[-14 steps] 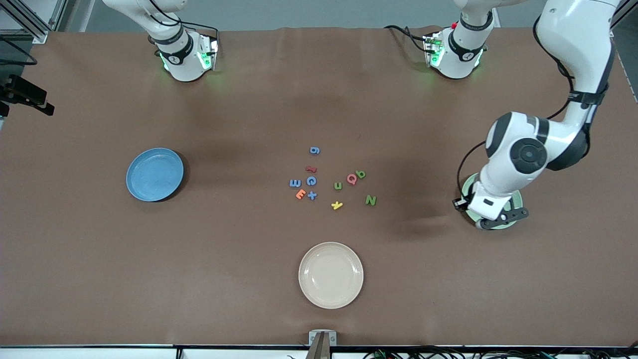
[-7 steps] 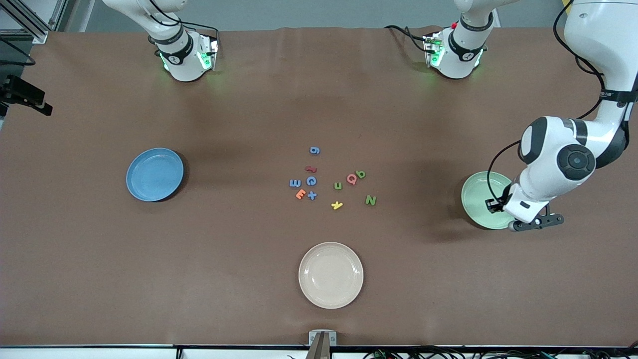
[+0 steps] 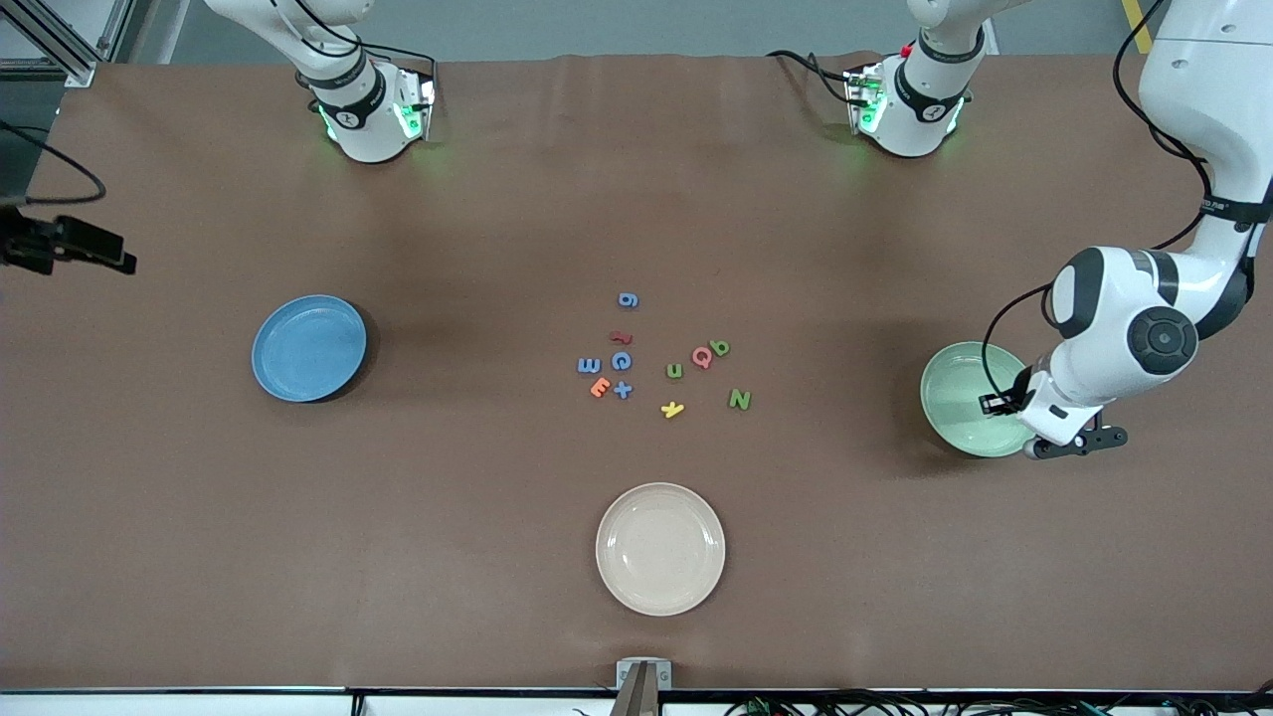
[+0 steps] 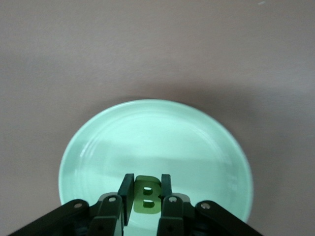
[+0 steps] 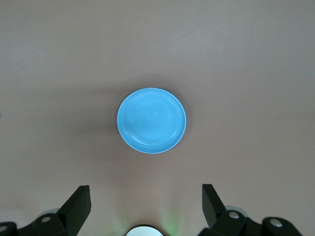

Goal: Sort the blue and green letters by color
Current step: 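Carry the green B to the green plate and release it, then reach the right gripper toward the letters while the left gripper returns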

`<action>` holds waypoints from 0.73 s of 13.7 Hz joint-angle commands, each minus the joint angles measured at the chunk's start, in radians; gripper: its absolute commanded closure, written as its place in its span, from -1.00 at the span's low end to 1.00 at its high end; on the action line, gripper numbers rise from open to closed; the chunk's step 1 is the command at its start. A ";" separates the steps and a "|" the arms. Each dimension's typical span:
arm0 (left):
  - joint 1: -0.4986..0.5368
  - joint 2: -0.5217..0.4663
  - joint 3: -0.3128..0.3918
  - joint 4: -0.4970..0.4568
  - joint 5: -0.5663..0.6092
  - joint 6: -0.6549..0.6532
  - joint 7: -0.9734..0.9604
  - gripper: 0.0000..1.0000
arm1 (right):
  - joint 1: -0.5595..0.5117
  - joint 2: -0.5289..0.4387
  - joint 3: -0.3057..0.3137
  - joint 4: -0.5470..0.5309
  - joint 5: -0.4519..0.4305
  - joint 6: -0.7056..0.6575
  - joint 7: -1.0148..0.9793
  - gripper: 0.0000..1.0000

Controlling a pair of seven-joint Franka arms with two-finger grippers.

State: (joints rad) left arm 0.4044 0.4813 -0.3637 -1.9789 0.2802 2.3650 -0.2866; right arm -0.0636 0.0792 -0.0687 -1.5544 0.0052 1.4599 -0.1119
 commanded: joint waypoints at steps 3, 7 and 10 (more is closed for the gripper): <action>0.036 0.026 -0.006 -0.041 0.027 0.072 0.023 0.95 | 0.048 0.017 0.012 -0.003 0.009 0.025 0.076 -1.00; 0.040 0.026 -0.006 -0.043 0.031 0.072 0.020 -0.44 | 0.189 0.057 0.012 -0.016 0.039 0.069 0.324 -1.00; 0.037 -0.003 -0.009 -0.040 0.031 0.057 -0.002 -1.00 | 0.306 0.077 0.012 -0.053 0.074 0.135 0.490 -1.00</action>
State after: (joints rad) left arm 0.4354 0.5172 -0.3633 -2.0089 0.2906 2.4275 -0.2686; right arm 0.1775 0.1510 -0.0478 -1.5858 0.0615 1.5619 0.2946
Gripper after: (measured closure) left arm 0.392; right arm 0.000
